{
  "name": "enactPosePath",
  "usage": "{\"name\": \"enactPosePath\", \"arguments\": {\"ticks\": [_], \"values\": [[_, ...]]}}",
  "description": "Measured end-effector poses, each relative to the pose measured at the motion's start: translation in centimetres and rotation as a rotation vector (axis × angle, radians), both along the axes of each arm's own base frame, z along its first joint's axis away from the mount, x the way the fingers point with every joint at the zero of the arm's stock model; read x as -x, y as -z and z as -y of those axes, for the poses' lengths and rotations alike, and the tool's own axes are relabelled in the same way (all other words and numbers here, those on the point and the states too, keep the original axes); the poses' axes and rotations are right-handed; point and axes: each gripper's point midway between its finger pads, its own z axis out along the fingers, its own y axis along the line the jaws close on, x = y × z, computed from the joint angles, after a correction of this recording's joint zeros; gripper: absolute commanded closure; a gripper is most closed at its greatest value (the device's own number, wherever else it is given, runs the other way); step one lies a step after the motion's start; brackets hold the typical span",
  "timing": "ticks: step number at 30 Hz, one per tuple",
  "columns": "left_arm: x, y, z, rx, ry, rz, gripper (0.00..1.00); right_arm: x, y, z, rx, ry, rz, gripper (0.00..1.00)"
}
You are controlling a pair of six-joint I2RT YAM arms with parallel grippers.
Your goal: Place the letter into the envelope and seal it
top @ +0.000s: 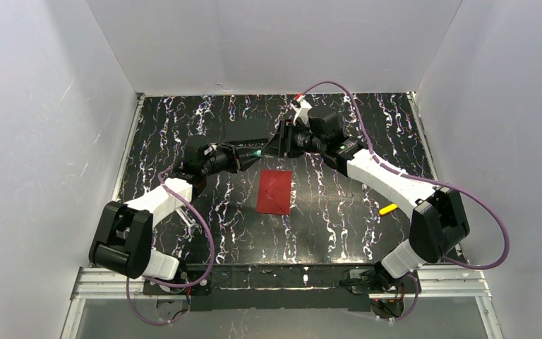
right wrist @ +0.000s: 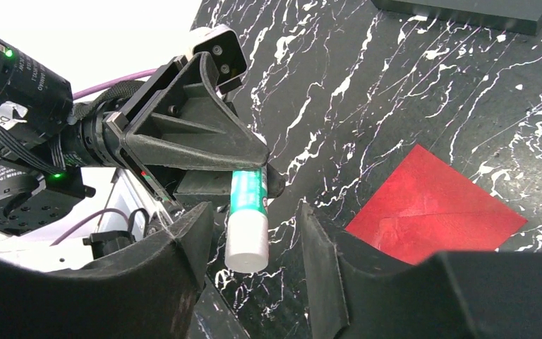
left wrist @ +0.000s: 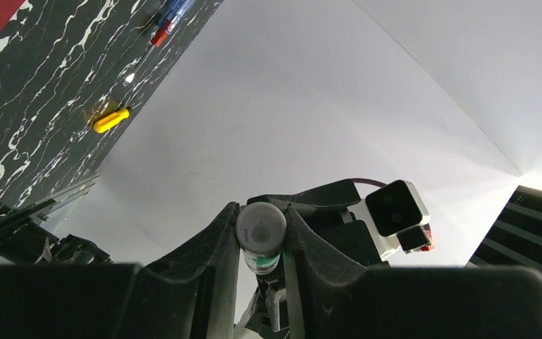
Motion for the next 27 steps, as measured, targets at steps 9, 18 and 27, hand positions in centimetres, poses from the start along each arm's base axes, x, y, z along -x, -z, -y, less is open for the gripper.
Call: {"name": "enactPosePath", "arguments": {"ticks": [9,18,27], "values": [[-0.2,0.0,-0.1,0.001,-0.016,-0.007,1.00,0.1,-0.5,-0.6,-0.037,-0.012,-0.015,0.48],[-0.3,0.0,-0.1,0.001,-0.017,-0.006,1.00,0.5,0.9,-1.0,-0.008,-0.028,-0.044,0.55],[-0.4,0.0,-0.1,-0.008,-0.019,-0.007,0.84,0.7,1.1,-1.1,0.009,-0.024,-0.042,0.86]]}}
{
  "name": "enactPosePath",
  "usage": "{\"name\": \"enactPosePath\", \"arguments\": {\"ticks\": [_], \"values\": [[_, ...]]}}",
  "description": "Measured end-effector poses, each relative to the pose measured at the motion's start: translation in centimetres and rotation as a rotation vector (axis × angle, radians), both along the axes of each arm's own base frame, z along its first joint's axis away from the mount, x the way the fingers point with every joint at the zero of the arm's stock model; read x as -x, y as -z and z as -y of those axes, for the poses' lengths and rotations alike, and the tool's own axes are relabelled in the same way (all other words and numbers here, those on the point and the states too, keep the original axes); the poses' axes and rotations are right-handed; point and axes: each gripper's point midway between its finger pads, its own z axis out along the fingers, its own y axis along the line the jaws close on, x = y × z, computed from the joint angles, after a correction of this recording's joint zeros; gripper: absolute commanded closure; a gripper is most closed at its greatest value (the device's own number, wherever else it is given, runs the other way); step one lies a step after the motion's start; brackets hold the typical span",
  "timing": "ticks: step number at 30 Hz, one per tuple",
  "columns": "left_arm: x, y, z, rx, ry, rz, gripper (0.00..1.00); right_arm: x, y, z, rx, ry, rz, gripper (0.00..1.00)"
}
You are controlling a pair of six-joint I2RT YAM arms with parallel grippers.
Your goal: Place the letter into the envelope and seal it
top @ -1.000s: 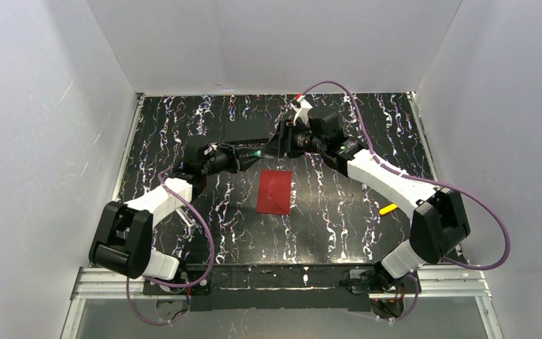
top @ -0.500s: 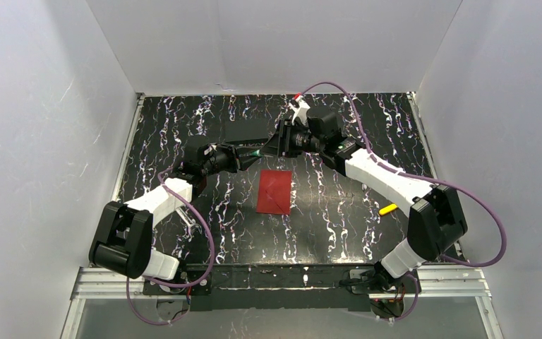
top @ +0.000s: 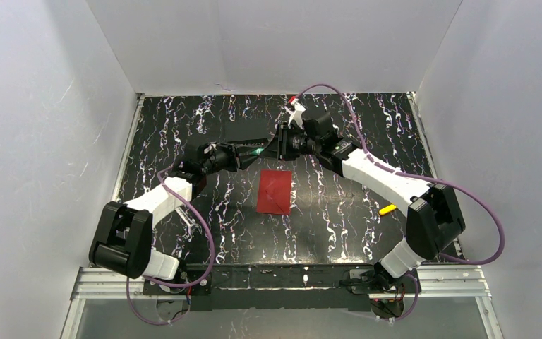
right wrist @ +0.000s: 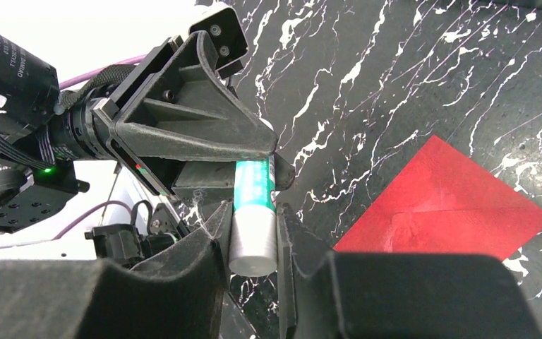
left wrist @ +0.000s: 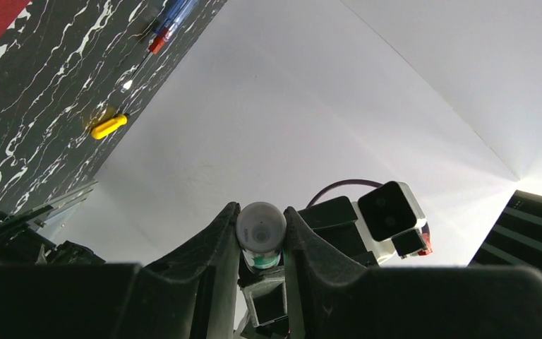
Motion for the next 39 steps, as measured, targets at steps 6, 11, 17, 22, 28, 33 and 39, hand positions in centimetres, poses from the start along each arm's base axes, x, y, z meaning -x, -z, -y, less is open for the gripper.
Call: {"name": "enactPosePath", "arguments": {"ticks": [6,11,17,22,28,33,39], "values": [[0.1,-0.5,0.1,-0.032,0.030,0.063,0.28,-0.6,-0.7,0.1,0.001,0.025,0.016,0.92],[0.7,-1.3,0.5,-0.093,0.122,0.180,0.15,-1.8,-2.1,1.3,0.027,0.077,0.004,0.92],[1.0,-4.2,0.9,-0.208,0.312,0.489,0.02,-2.9,-1.2,5.6,0.116,0.148,-0.102,0.93],[1.8,-3.7,0.6,-0.519,0.518,0.832,0.02,-1.8,-0.2,8.3,0.174,0.122,-0.200,0.94],[5.1,-2.8,0.8,-0.738,0.791,1.286,0.03,1.0,-3.0,7.1,0.106,-0.043,-0.225,0.95],[5.9,-2.6,0.8,-0.742,0.891,1.509,0.07,3.2,-4.4,6.5,0.034,-0.150,-0.253,0.97],[6.6,-2.9,1.3,-0.716,0.944,1.681,0.08,4.9,-4.8,6.3,-0.012,-0.216,-0.286,0.97]]}}
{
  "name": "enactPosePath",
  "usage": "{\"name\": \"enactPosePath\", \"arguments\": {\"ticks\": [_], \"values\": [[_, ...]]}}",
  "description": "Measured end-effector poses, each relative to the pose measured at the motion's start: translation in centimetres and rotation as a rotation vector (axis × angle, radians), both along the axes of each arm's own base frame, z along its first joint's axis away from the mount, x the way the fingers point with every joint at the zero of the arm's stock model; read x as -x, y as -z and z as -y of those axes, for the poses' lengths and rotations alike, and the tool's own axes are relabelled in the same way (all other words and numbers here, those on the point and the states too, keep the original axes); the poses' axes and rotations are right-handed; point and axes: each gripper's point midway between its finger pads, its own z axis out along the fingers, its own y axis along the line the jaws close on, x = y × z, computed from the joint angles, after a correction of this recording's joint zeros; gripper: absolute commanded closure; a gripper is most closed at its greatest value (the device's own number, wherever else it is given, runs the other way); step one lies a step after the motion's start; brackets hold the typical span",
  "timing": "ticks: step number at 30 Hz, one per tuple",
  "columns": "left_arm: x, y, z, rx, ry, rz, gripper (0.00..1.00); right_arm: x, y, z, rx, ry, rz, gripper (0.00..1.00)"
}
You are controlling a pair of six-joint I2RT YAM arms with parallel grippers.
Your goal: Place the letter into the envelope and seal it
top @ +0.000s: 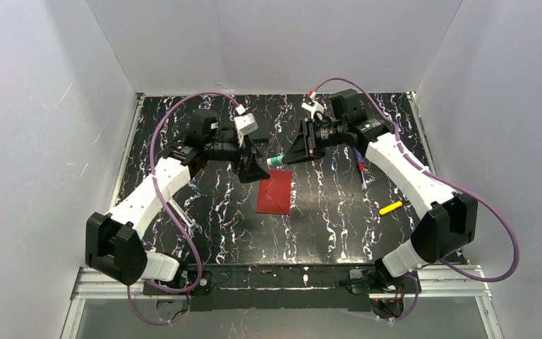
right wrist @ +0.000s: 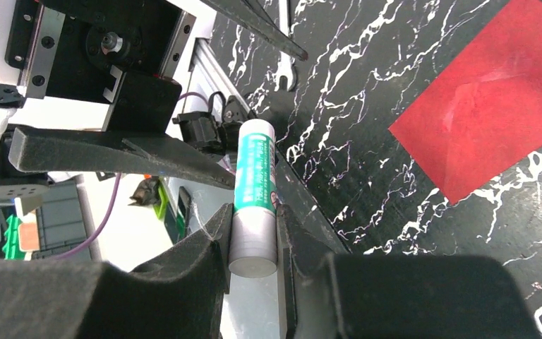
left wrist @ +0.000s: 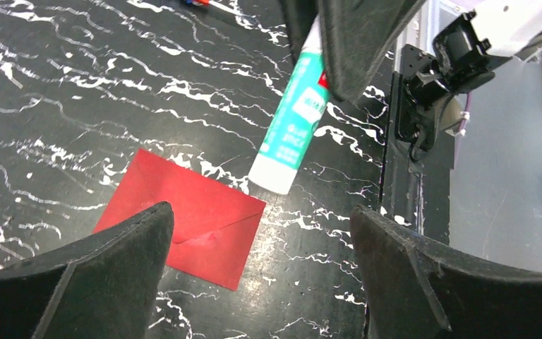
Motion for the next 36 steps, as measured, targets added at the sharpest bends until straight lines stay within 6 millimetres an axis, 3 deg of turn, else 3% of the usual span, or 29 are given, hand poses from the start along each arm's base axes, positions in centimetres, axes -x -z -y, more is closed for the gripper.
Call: {"name": "enactPosePath", "arguments": {"ticks": [8,10,13,23,30,31,33,34,35,36], "values": [[1.5,-1.2,2.4,0.039,0.167,0.081,0.37,1.3,0.1,-0.5,-0.048,-0.052,-0.039,0.97],[2.0,-1.2,2.7,0.048,0.201,0.081,0.46,1.3,0.0,-0.7,-0.055,-0.057,-0.031,0.97],[2.4,-0.7,2.7,0.044,0.227,0.068,0.53,1.4,-0.3,-0.8,-0.069,-0.067,-0.029,0.98],[2.7,-0.9,2.8,0.051,0.258,0.078,0.57,2.1,0.0,-0.9,-0.075,-0.112,-0.037,0.99],[2.8,-0.5,3.3,0.029,0.253,0.089,0.75,2.3,1.1,-1.0,-0.053,-0.130,-0.065,0.99],[2.8,-0.5,3.3,0.024,0.250,0.092,0.79,2.3,1.2,-1.1,-0.053,-0.132,-0.067,0.99],[2.8,-0.4,3.4,0.019,0.247,0.093,1.00,2.3,1.3,-1.1,-0.052,-0.133,-0.068,0.99],[2.8,-0.4,3.5,0.018,0.247,0.092,1.00,2.3,1.3,-1.1,-0.052,-0.133,-0.069,0.97],[2.8,-0.4,3.5,0.017,0.247,0.095,1.00,2.3,1.3,-1.1,-0.052,-0.132,-0.069,0.88],[2.8,-0.3,3.5,0.014,0.245,0.098,1.00,2.3,1.3,-1.1,-0.051,-0.132,-0.070,0.66]]}}
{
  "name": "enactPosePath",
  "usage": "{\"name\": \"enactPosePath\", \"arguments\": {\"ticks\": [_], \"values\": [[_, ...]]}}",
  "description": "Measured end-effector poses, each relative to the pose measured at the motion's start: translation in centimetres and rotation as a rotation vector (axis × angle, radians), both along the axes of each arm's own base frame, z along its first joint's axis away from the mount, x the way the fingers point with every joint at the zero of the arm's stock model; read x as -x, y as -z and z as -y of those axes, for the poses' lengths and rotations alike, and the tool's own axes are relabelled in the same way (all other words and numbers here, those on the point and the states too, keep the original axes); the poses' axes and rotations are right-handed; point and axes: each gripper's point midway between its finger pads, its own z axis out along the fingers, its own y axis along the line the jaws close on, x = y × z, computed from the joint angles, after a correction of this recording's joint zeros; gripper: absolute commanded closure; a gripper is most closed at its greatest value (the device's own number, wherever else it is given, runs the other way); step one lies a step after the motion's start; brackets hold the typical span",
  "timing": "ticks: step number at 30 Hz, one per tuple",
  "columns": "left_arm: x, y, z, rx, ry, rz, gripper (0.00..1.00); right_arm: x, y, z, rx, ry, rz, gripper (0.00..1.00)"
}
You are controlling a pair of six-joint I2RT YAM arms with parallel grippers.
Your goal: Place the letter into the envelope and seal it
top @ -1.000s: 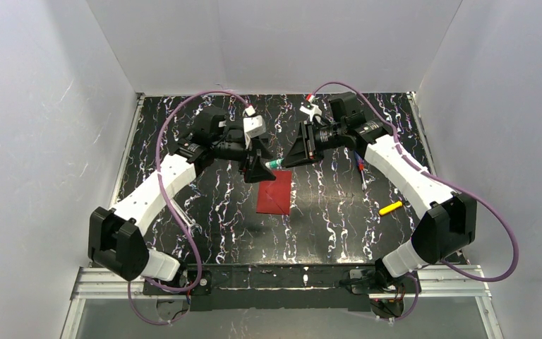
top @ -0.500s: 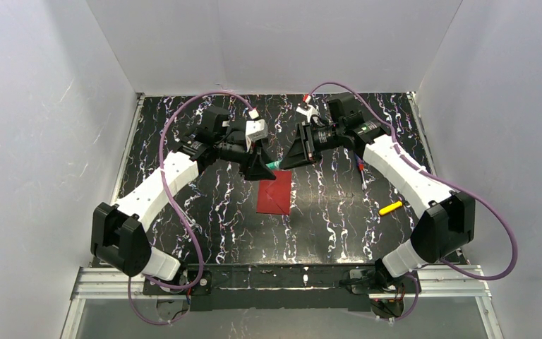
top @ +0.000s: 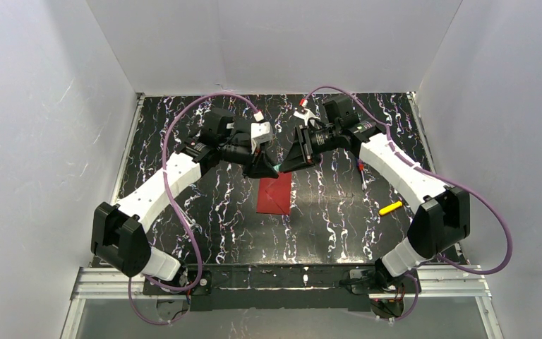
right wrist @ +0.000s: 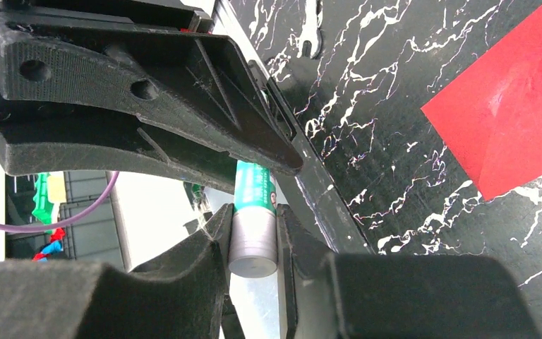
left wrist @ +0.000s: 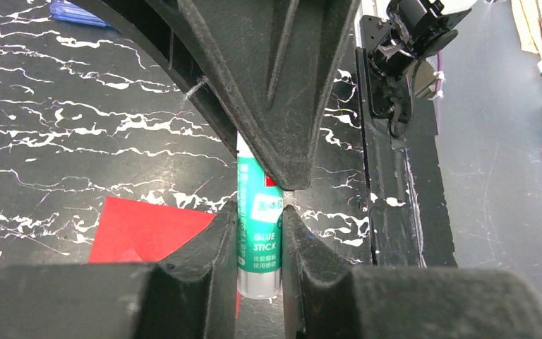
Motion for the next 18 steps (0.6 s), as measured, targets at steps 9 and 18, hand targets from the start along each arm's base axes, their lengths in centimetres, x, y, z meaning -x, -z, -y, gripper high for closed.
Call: {"name": "enactPosePath", "arguments": {"ticks": [9,18], "values": [[-0.7,1.6,-0.5,-0.058,-0.085,-0.012,1.00,-1.5,-0.1,-0.1,0.007,0.098,0.043,0.24],[-1.0,0.5,-1.2,-0.048,-0.187,0.013,1.00,-1.9,-1.4,0.6,-0.055,0.230,0.024,0.57]]}}
